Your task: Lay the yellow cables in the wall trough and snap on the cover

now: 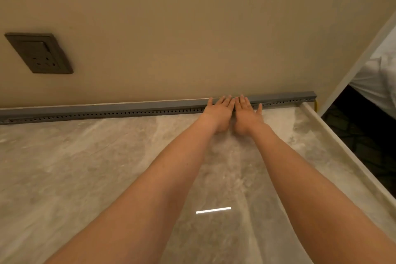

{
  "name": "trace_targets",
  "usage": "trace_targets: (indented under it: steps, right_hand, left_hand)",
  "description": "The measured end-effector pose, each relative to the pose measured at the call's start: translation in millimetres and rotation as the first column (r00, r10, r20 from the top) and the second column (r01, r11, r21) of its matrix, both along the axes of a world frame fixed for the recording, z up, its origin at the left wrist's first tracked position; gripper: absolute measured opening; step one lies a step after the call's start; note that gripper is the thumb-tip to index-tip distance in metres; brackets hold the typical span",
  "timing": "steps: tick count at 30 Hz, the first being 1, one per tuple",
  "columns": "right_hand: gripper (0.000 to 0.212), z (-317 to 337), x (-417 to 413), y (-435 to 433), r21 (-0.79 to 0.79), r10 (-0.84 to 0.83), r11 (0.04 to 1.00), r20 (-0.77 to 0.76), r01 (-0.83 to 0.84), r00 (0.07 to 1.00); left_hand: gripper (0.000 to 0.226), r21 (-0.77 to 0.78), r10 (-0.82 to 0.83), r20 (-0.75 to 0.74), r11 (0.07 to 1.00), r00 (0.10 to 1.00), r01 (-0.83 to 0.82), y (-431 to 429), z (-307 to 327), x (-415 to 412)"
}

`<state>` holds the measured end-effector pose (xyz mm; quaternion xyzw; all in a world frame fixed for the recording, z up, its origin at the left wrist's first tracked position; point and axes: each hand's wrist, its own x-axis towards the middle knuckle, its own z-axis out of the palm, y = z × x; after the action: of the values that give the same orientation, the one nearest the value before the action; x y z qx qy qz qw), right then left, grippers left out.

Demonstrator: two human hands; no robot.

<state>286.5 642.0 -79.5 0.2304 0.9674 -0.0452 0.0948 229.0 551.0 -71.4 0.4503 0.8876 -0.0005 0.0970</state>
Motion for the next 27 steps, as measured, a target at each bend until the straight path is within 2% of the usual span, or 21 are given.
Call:
trace_targets:
  steps: [5, 11, 17, 21, 27]
  right_hand:
    - [0.081, -8.2, 0.4, 11.8, 0.005, 0.052, 0.999, -0.011, -0.052, 0.999]
    - [0.082, -13.5, 5.9, 16.4, 0.003, 0.079, 0.997, -0.024, -0.079, 0.997]
    - [0.076, 2.2, 3.8, 10.8, 0.018, 0.059, 0.998, 0.037, -0.060, 0.998]
    - [0.076, 10.6, 6.9, 5.5, 0.040, 0.055, 0.998, 0.023, -0.056, 0.998]
    - [0.070, 18.5, 0.8, -25.0, -0.019, 0.076, 0.997, -0.038, -0.077, 0.996]
  left_hand:
    - [0.073, 0.026, 0.072, 0.153, 0.997, 0.986, -0.077, 21.3, -5.9, 3.7]
    - [0.078, 0.023, 0.082, 0.140, 0.996, 0.987, -0.086, 19.3, -14.2, 8.4]
    - [0.075, -0.043, 0.045, 0.168, 0.998, 0.985, -0.039, 11.6, 2.4, 6.8]
    - [0.076, -0.035, 0.096, 0.125, 0.995, 0.987, -0.092, -9.1, 5.3, -0.6]
    - [0.069, -0.089, 0.149, 0.021, 0.985, 0.989, -0.147, -48.0, 20.0, -12.8]
